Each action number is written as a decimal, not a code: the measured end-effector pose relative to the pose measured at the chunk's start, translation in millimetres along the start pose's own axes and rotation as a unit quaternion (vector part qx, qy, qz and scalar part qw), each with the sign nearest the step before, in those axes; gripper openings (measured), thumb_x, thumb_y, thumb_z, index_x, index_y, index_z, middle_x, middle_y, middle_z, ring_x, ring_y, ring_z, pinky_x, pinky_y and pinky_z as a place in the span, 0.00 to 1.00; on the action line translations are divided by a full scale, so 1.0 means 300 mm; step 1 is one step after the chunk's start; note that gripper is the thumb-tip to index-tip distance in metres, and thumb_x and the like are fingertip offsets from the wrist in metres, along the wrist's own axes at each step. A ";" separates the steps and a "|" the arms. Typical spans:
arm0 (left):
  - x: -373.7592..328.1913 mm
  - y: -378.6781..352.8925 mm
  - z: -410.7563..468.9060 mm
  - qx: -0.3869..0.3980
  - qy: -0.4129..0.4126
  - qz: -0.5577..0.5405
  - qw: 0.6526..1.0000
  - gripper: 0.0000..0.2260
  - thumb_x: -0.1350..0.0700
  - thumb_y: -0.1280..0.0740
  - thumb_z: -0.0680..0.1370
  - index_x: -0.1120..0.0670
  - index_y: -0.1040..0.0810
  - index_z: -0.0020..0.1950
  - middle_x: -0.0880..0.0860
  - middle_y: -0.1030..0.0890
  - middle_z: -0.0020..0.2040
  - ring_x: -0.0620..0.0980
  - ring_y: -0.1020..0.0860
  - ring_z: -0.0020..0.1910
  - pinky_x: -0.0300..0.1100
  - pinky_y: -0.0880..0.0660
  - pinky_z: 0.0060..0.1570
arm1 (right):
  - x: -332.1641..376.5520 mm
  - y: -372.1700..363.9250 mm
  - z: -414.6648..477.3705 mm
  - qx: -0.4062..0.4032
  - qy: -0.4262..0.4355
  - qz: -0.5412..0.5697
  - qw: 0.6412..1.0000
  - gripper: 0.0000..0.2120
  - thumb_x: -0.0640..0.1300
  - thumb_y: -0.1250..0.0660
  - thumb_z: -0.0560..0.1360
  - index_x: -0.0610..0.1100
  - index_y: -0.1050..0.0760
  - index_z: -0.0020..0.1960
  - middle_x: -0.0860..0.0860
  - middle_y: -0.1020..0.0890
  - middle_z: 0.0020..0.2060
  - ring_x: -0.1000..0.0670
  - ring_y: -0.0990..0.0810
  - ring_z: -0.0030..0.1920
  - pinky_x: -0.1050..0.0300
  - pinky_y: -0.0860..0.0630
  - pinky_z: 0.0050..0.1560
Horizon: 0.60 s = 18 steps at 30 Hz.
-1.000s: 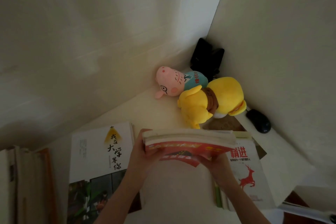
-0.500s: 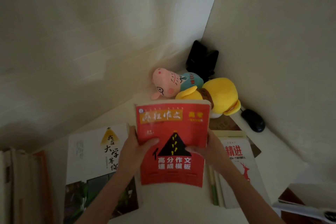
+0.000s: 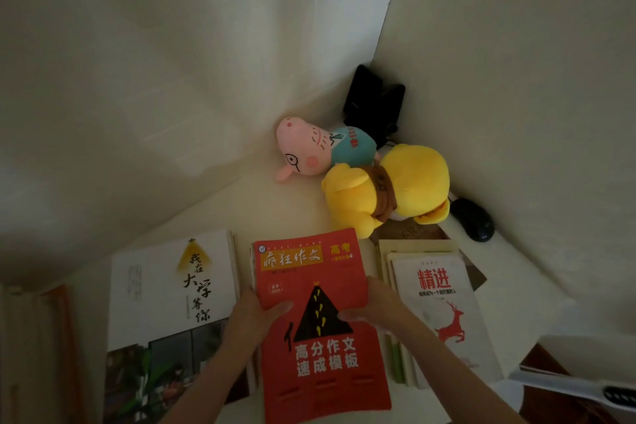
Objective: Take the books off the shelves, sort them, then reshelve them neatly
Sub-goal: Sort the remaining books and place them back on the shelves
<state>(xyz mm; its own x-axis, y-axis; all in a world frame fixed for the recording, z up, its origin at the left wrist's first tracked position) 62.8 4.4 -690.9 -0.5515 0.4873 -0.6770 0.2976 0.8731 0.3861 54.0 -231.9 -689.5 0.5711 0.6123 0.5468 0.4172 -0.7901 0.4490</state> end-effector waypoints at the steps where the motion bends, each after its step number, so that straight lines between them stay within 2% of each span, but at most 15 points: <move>1: 0.013 -0.004 -0.005 0.001 -0.001 0.001 1.000 0.30 0.46 0.25 0.68 0.55 0.30 0.65 0.52 0.20 0.58 0.51 0.20 0.52 0.37 0.26 0.41 | -0.015 -0.005 -0.005 0.005 -0.006 0.005 1.000 0.34 0.46 0.20 0.64 0.43 0.30 0.65 0.50 0.21 0.59 0.49 0.23 0.60 0.56 0.26 0.56; 3: 0.035 -0.019 -0.020 0.014 0.006 -0.003 1.000 0.29 0.46 0.25 0.68 0.54 0.29 0.64 0.50 0.19 0.56 0.48 0.19 0.50 0.36 0.26 0.40 | -0.051 -0.017 -0.025 0.022 -0.026 0.013 0.999 0.32 0.45 0.21 0.65 0.43 0.30 0.65 0.50 0.21 0.59 0.49 0.23 0.60 0.57 0.26 0.57; 7: 0.071 -0.059 -0.026 0.040 0.032 0.020 0.998 0.26 0.45 0.24 0.67 0.54 0.25 0.60 0.49 0.17 0.51 0.46 0.18 0.46 0.45 0.21 0.48 | -0.106 -0.056 -0.036 0.063 -0.066 0.028 0.995 0.32 0.44 0.21 0.65 0.43 0.29 0.66 0.49 0.20 0.58 0.47 0.22 0.61 0.51 0.27 0.64; 9: 0.066 -0.073 -0.019 0.021 0.036 0.035 0.998 0.24 0.45 0.25 0.68 0.55 0.26 0.58 0.49 0.18 0.51 0.46 0.19 0.45 0.43 0.21 0.45 | -0.106 -0.055 -0.010 0.044 -0.079 0.023 0.996 0.30 0.43 0.21 0.65 0.42 0.28 0.64 0.47 0.20 0.58 0.46 0.22 0.60 0.51 0.26 0.62; 12: 0.031 -0.071 0.000 -0.024 0.028 0.039 0.999 0.16 0.53 0.28 0.74 0.56 0.32 0.54 0.49 0.23 0.50 0.47 0.23 0.45 0.38 0.26 0.42 | -0.087 -0.035 0.037 -0.018 -0.075 0.016 0.997 0.30 0.43 0.21 0.64 0.40 0.28 0.63 0.46 0.19 0.57 0.47 0.21 0.56 0.52 0.22 0.56; 14: 0.006 -0.059 0.011 -0.043 0.021 0.090 0.995 0.15 0.56 0.30 0.75 0.59 0.32 0.57 0.51 0.25 0.53 0.50 0.23 0.50 0.42 0.24 0.48 | -0.062 -0.025 0.039 -0.042 -0.064 -0.004 0.997 0.30 0.44 0.21 0.66 0.38 0.29 0.63 0.47 0.21 0.57 0.48 0.22 0.57 0.58 0.24 0.51; 16: -0.010 -0.054 0.015 -0.057 0.008 0.152 0.987 0.22 0.57 0.32 0.76 0.62 0.35 0.66 0.58 0.27 0.61 0.54 0.24 0.57 0.48 0.25 0.57 | -0.055 -0.015 0.034 -0.075 -0.052 -0.041 0.995 0.32 0.47 0.22 0.66 0.39 0.32 0.64 0.46 0.25 0.59 0.47 0.24 0.59 0.60 0.27 0.50; 18: -0.035 -0.061 -0.015 -0.069 -0.006 0.202 0.977 0.32 0.57 0.34 0.78 0.63 0.49 0.75 0.62 0.37 0.69 0.56 0.32 0.67 0.48 0.32 0.67 | -0.044 -0.012 0.030 -0.092 -0.042 -0.071 0.992 0.34 0.50 0.22 0.65 0.40 0.33 0.64 0.46 0.27 0.60 0.47 0.25 0.60 0.58 0.26 0.53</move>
<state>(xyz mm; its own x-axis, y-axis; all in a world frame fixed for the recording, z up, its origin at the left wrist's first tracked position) 59.7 -16.9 -688.1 -0.4012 0.7924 -0.4594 0.3799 0.6003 0.7038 51.3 -237.3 -704.6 0.5760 0.7069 0.4105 0.3670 -0.6723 0.6429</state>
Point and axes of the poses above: each hand's wrist, its own z-axis towards the middle knuckle, its own y-axis out of the back of the hand, x = y × z, the point moved 8 cm from there along z, towards the middle knuckle
